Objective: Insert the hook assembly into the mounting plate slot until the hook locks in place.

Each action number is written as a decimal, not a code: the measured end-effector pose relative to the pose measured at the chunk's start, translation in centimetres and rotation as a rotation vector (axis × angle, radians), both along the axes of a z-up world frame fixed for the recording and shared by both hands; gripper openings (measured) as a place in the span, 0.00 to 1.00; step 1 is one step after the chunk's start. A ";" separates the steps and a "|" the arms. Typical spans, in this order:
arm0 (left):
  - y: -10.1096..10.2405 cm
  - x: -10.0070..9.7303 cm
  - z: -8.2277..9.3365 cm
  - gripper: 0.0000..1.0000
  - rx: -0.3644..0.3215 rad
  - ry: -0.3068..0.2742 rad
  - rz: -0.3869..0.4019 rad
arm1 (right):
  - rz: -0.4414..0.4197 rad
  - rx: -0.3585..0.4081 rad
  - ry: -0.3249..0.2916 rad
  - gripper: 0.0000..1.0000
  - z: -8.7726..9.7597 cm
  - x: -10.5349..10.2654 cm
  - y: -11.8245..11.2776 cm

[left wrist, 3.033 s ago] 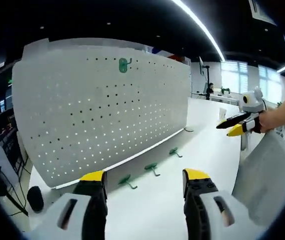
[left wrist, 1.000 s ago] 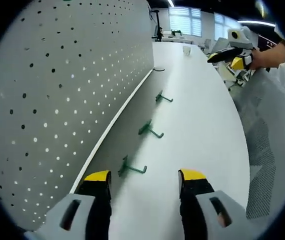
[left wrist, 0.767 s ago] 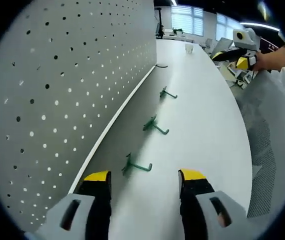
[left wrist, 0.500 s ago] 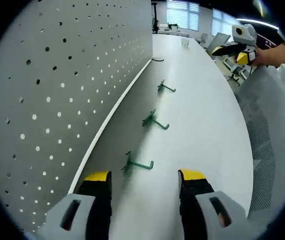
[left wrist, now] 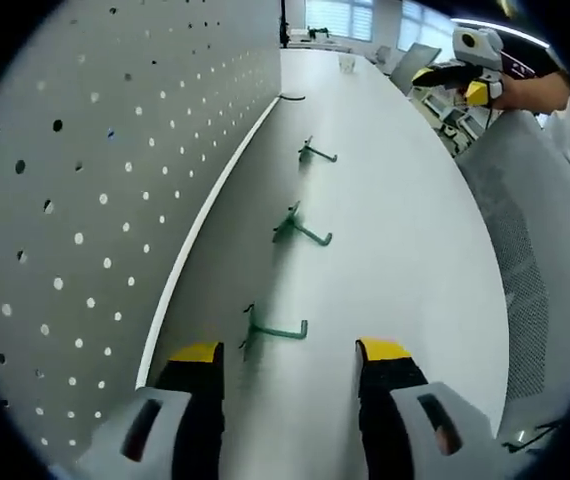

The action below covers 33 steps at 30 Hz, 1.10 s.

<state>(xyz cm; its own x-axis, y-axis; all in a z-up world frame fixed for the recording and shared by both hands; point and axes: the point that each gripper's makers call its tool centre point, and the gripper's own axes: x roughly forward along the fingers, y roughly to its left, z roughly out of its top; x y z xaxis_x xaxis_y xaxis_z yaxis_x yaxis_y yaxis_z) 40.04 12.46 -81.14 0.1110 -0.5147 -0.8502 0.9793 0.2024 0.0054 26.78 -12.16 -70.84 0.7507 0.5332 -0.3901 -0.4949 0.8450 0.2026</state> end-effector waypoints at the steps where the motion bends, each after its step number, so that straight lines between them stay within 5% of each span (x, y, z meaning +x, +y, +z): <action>1: 0.0 0.0 -0.1 0.54 0.003 0.000 -0.004 | -0.002 0.001 -0.001 0.51 0.0 0.0 0.0; 20: 0.2 -0.8 -1.7 0.45 0.068 0.056 -0.036 | -0.009 0.012 -0.007 0.49 0.2 0.0 -0.2; 33: 0.2 0.5 -1.7 0.29 0.067 0.013 -0.003 | -0.007 0.015 -0.007 0.47 0.3 0.0 -0.2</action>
